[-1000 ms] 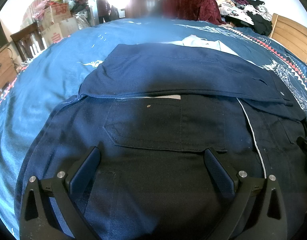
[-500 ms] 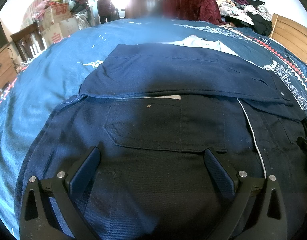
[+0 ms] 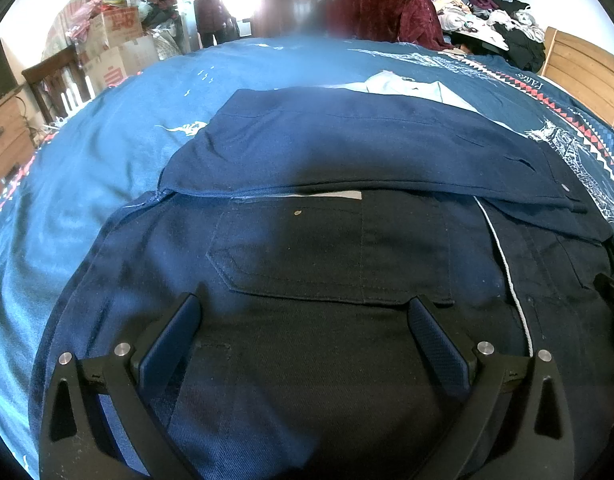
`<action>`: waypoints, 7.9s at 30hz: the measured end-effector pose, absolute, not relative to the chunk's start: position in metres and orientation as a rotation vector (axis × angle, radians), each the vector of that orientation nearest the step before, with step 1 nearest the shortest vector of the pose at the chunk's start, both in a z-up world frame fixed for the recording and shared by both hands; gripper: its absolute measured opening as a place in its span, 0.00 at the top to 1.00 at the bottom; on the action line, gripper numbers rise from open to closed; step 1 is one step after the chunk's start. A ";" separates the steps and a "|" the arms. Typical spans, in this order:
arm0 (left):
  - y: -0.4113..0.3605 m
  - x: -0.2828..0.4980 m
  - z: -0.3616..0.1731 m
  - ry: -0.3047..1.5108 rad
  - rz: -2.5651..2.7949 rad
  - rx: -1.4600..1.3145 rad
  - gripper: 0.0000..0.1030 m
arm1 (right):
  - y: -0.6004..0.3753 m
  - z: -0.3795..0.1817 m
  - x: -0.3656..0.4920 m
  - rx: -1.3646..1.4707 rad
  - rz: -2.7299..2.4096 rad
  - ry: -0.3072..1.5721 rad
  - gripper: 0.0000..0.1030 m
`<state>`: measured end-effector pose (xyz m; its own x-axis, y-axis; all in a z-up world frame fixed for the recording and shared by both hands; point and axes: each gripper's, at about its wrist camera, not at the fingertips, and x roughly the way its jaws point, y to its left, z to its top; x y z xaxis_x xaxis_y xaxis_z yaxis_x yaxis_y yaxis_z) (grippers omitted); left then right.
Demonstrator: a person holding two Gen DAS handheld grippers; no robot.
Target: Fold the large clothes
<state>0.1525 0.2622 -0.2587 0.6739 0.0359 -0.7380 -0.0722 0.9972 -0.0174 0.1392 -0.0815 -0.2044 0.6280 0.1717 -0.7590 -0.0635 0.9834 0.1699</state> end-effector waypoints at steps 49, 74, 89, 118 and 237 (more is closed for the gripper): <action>0.262 0.152 -0.259 0.832 0.062 -0.042 0.00 | -0.081 -0.205 0.141 0.133 0.141 0.883 0.00; 0.262 0.152 -0.258 0.833 0.061 -0.040 0.00 | -0.081 -0.205 0.141 0.133 0.143 0.882 0.00; 0.262 0.153 -0.258 0.833 0.061 -0.038 0.00 | -0.081 -0.205 0.142 0.133 0.145 0.882 0.00; 0.262 0.152 -0.259 0.841 0.064 -0.032 0.00 | -0.078 -0.204 0.143 0.127 0.144 0.893 0.00; 0.454 0.001 -0.259 0.972 -0.321 -0.630 0.94 | -0.162 -0.212 0.009 0.518 0.605 1.251 0.12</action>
